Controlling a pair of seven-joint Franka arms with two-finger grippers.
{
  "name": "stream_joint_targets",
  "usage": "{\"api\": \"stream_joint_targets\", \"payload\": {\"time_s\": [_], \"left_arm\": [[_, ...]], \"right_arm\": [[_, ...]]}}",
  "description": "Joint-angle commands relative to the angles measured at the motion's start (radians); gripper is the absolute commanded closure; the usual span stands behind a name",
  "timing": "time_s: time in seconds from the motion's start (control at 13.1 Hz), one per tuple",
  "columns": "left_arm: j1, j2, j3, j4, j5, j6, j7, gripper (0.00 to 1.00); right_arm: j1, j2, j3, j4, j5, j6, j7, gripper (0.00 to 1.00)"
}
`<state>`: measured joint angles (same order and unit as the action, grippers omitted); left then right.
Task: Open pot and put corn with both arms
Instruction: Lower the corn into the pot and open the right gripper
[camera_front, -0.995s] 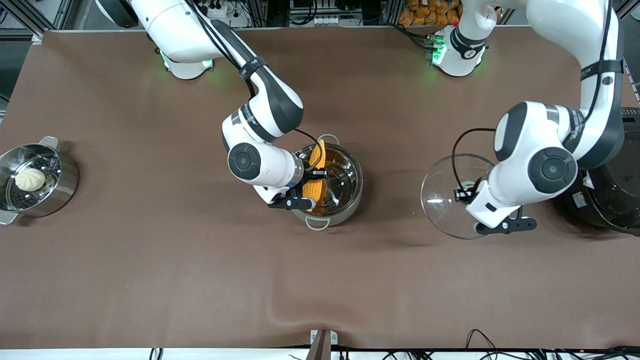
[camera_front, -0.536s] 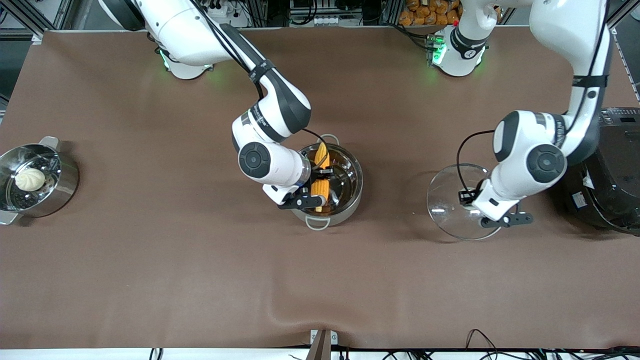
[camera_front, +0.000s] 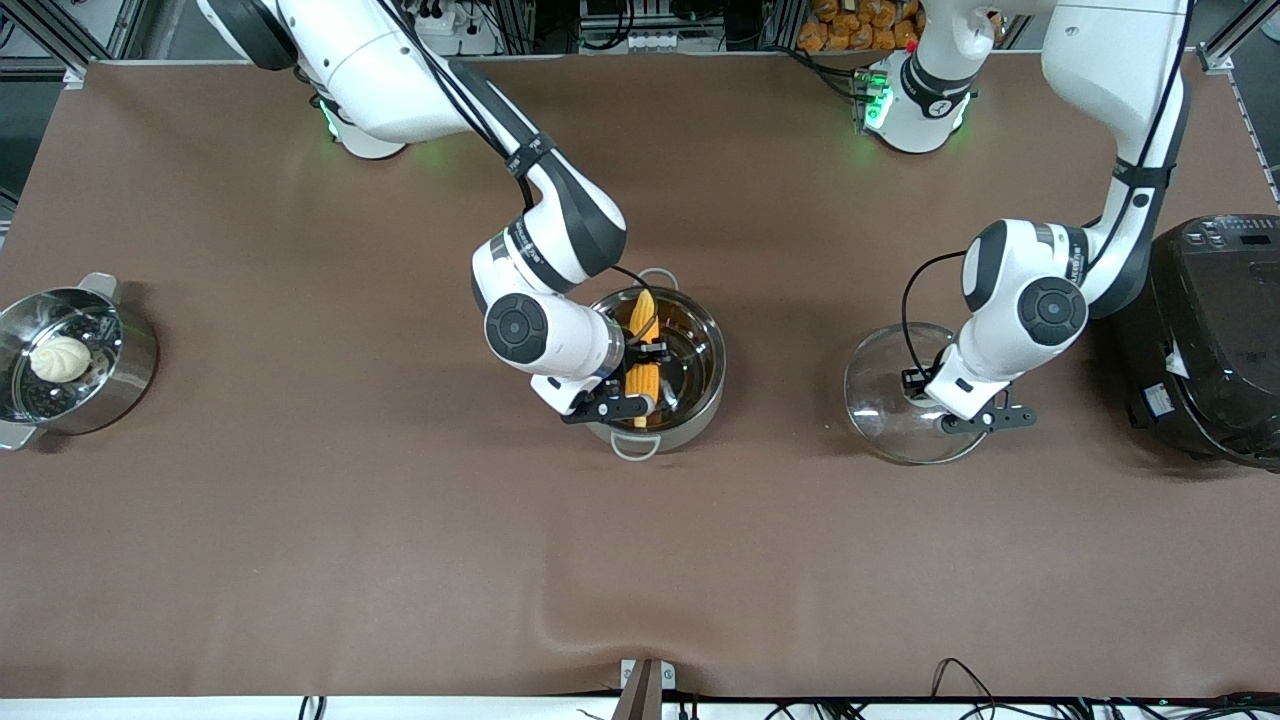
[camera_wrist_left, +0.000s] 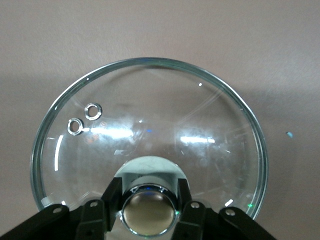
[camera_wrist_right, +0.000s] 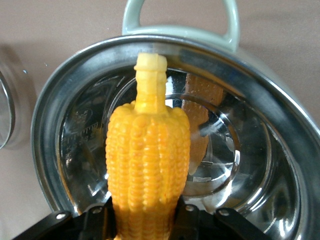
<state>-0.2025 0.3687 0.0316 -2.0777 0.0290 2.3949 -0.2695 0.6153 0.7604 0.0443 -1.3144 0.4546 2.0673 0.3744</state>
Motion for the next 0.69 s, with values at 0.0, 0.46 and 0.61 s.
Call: {"api": "stream_joint_targets", "payload": {"time_s": [0.0, 0.46, 0.61], "left_arm": [[0.009, -0.040, -0.007, -0.039, -0.009, 0.013, 0.016, 1.00], [0.009, -0.034, -0.012, -0.042, -0.035, 0.013, 0.018, 1.00], [0.009, -0.030, -0.018, -0.042, -0.047, 0.013, 0.018, 1.00]], "right_arm": [[0.007, 0.004, -0.006, 0.018, 0.009, -0.007, 0.007, 0.00], [-0.009, -0.009, -0.006, 0.017, 0.009, -0.033, 0.014, 0.00], [-0.022, -0.021, -0.011, 0.017, 0.009, -0.073, 0.014, 0.00]]}}
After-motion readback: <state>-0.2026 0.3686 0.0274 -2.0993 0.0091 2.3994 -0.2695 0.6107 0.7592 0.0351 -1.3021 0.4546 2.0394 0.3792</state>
